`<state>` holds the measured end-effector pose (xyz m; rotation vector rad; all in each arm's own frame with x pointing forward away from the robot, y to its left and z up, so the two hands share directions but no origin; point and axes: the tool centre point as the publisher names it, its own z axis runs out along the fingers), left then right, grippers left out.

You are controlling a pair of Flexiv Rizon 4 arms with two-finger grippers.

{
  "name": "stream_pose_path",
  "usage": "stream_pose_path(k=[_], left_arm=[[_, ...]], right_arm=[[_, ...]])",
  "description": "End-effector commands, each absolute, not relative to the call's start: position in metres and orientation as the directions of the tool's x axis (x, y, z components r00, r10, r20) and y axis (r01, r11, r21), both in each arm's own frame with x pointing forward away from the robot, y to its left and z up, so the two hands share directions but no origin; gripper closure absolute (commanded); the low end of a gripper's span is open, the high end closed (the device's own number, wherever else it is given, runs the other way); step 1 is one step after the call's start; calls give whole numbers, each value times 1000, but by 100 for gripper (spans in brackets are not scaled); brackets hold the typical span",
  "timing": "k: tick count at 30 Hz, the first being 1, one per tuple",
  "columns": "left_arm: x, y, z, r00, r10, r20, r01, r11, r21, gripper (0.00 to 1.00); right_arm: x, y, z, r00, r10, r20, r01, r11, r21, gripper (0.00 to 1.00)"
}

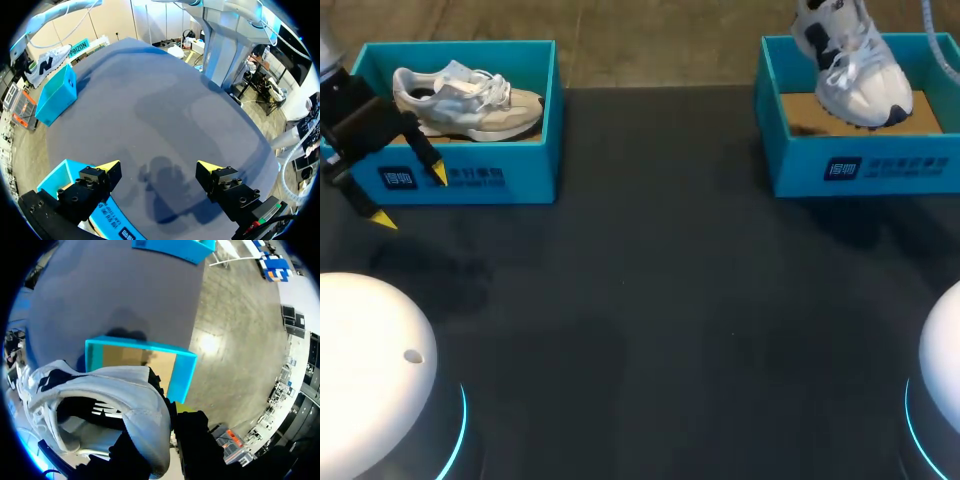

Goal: Take the shoe out of the shoebox, open the shoe tongue, remove and reinsert the insole, then place the shoe into the shoebox

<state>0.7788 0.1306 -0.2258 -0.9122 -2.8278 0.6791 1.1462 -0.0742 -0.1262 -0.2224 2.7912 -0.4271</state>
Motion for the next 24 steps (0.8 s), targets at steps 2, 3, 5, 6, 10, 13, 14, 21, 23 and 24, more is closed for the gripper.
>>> stream_pose_path(k=[2, 3, 5, 6, 10, 13, 14, 21, 23, 24], left_arm=[[778, 131, -226, -817, 575, -46, 534, 723, -438, 0], [778, 131, -226, -817, 575, -46, 534, 723, -438, 0], [778, 131, -226, -817, 575, -46, 534, 723, -438, 0], [778, 131, -226, -817, 575, -46, 534, 723, -438, 0], [778, 131, -226, -817, 575, -46, 534, 723, -438, 0], [778, 131, -226, -817, 575, -46, 534, 723, -438, 0], [778, 131, -226, -817, 575, -46, 534, 723, -438, 0], [778, 131, -226, -817, 575, -46, 534, 723, -438, 0], [778, 131, -226, -817, 575, -46, 534, 723, -438, 0], [778, 131, -226, -817, 575, -46, 534, 723, -438, 0]], right_arm=[[1149, -73, -123, -944, -195, -265, -106, 943, -315, 100], [1149, -73, -123, -944, -195, -265, -106, 943, -315, 100], [1152, -76, -125, -948, -164, -273, -82, 953, -291, 100], [1155, -81, -126, -948, -146, -282, -63, 957, -283, 100], [1176, -101, -128, -950, -124, -285, -24, 944, -328, 100], [1188, -118, -131, -948, -83, -307, 20, 947, -320, 100], [1191, -122, -132, -943, -92, -321, 15, 948, -317, 100], [1202, -148, -141, -951, -14, -310, 87, 946, -311, 100], [1198, -154, -144, -955, 36, -295, 131, 942, -309, 100], [1194, -158, -146, -958, 91, -270, 182, 925, -334, 100]])
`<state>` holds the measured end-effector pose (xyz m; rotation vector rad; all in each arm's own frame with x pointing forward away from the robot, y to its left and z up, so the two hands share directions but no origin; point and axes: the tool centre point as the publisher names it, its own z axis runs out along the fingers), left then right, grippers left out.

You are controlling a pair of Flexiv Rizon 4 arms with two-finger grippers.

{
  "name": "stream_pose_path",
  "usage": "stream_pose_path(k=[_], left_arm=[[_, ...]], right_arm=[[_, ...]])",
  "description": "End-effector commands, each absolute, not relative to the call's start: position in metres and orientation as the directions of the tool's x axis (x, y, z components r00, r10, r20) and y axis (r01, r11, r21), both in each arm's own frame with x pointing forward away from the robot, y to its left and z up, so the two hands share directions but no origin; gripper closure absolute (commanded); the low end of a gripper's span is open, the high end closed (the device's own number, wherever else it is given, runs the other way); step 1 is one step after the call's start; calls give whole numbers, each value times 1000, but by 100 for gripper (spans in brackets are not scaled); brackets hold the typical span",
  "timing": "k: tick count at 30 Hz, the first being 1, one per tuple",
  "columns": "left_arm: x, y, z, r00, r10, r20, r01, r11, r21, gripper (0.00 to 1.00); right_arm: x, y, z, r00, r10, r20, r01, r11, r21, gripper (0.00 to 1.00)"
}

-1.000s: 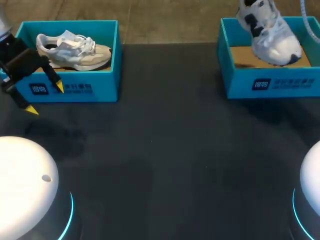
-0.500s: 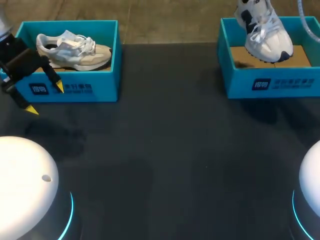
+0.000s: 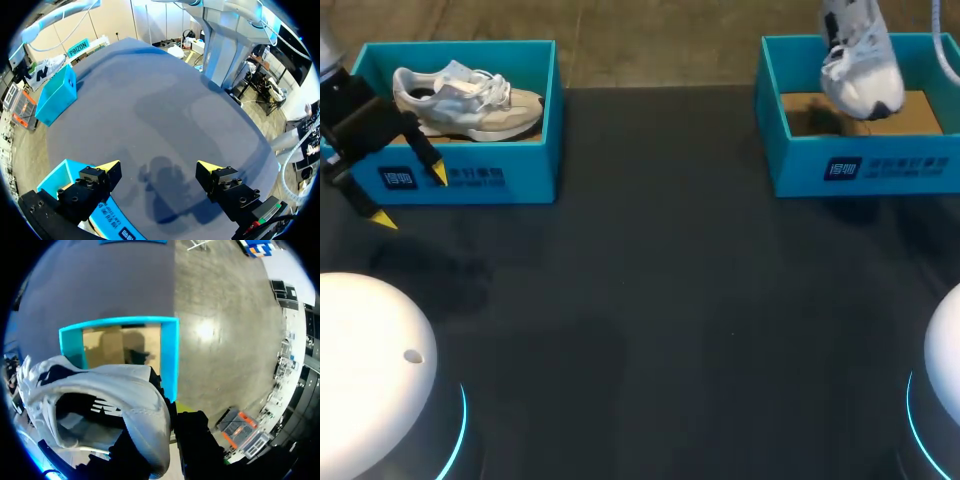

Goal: Take the shoe out of the shoebox, open the shoe tongue, remove and reinsert the insole, then place the shoe into the shoebox

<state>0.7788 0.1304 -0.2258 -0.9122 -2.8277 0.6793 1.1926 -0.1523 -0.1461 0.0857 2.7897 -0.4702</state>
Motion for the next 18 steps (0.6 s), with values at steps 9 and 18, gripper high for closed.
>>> stream_pose_path(k=[9, 18], left_arm=[[778, 131, -226, -817, 575, -46, 534, 723, -438, 0], [778, 131, -226, -817, 575, -46, 534, 723, -438, 0]], right_arm=[[1154, -164, -150, -790, 534, -302, 610, 735, -295, 100], [1108, -174, -163, -520, 818, -248, 851, 470, -233, 100]])
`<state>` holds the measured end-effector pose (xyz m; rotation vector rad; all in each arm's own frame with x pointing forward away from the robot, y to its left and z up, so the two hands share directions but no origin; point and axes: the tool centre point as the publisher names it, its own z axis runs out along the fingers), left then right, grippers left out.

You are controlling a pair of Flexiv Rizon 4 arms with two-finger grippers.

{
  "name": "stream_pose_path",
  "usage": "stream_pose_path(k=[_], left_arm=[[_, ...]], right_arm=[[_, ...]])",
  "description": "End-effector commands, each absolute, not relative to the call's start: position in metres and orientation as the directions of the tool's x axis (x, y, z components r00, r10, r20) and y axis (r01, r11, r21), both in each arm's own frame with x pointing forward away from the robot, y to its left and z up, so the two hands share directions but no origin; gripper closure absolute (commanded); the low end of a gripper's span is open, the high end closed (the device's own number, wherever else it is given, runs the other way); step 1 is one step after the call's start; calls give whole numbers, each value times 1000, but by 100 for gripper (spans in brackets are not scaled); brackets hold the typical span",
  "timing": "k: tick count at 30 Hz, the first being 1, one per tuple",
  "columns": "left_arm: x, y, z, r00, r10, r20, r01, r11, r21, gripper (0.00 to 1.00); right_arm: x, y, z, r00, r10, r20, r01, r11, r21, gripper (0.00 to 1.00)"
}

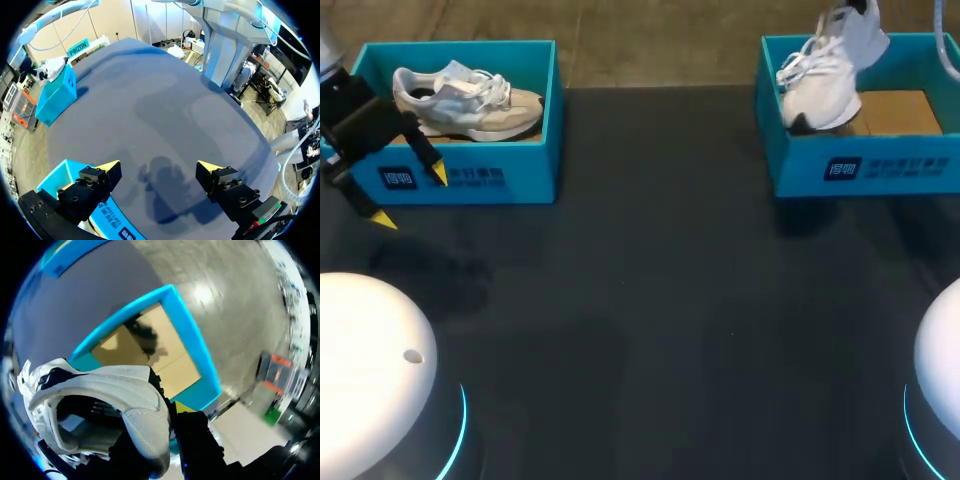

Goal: Take the shoe out of the shoebox, open the shoe tongue, remove and reinsert the insole, then place the shoe into the shoebox

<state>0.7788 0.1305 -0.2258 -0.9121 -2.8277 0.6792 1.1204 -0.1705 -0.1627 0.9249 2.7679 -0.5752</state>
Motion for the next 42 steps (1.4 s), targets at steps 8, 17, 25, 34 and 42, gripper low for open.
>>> stream_pose_path(k=[8, 17, 25, 34, 42], left_arm=[[778, 131, -226, -817, 575, -46, 534, 723, -438, 0], [778, 131, -226, -817, 575, -46, 534, 723, -438, 0], [778, 131, -226, -817, 575, -46, 534, 723, -438, 0], [778, 131, -226, -817, 575, -46, 534, 723, -438, 0], [778, 131, -226, -817, 575, -46, 534, 723, -438, 0]], right_arm=[[1108, -174, -163, -520, 818, -248, 851, 470, -233, 100], [1110, -195, -166, -426, 877, -222, 898, 380, -221, 100], [1088, -234, -177, -228, 953, -199, 965, 194, -176, 100], [1064, -234, -181, -168, 943, -287, 981, 131, -144, 100], [1064, -234, -181, -168, 943, -287, 981, 131, -144, 100]])
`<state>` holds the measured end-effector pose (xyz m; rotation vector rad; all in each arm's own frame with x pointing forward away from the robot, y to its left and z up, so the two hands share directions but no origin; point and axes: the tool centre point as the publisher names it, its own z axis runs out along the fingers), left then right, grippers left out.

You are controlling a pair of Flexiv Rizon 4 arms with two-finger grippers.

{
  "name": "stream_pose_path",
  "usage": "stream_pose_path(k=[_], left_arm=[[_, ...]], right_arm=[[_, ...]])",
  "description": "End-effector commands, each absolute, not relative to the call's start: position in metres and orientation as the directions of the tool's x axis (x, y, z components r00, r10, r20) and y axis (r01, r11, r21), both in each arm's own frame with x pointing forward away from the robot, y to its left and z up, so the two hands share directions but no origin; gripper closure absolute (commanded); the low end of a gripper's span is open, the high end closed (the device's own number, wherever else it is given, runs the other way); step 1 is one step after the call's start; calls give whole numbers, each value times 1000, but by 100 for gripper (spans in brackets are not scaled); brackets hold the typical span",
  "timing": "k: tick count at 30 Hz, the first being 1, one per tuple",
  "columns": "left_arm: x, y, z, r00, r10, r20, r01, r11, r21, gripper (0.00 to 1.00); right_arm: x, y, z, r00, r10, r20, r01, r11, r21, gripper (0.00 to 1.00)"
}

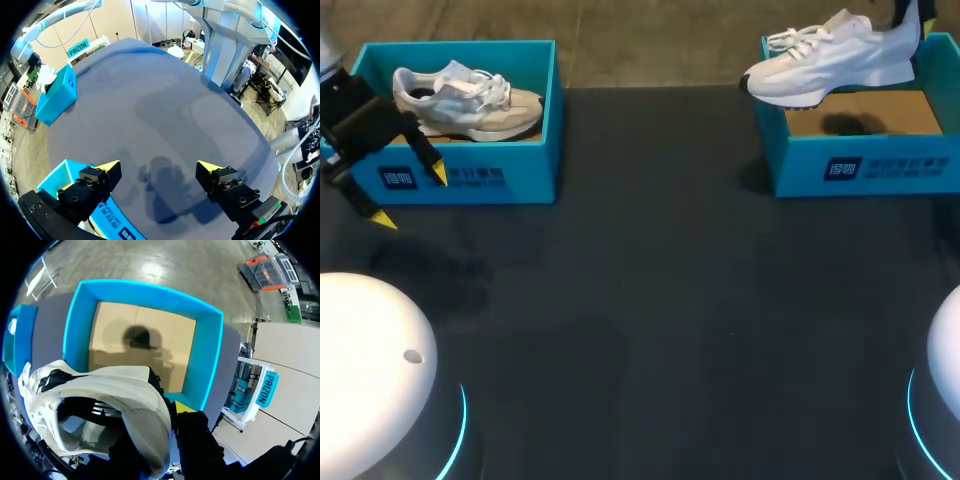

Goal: Take the shoe out of the shoebox, open the shoe tongue, remove and reinsert the insole, then place the shoe into the shoebox

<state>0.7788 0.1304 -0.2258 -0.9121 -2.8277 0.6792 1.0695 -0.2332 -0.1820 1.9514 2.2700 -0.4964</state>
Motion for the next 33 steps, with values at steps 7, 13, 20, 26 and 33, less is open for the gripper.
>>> stream_pose_path(k=[7, 13, 20, 26, 33], left_arm=[[778, 131, -226, -817, 575, -46, 534, 723, -438, 0], [778, 131, -226, -817, 575, -46, 534, 723, -438, 0], [778, 131, -226, -817, 575, -46, 534, 723, -438, 0], [778, 131, -226, -817, 575, -46, 534, 723, -438, 0], [778, 131, -226, -817, 575, -46, 534, 723, -438, 0]], right_arm=[[1068, -256, -184, -98, 966, -240, 992, 75, -107, 100], [1071, -287, -190, -19, 978, -209, 997, 3, -77, 100], [1078, -298, -199, 0, 983, -185, 998, -11, -62, 100], [1087, -303, -210, -3, 986, -170, 998, -9, -68, 100], [1093, -308, -218, -13, 985, -174, 997, 0, -72, 100]])
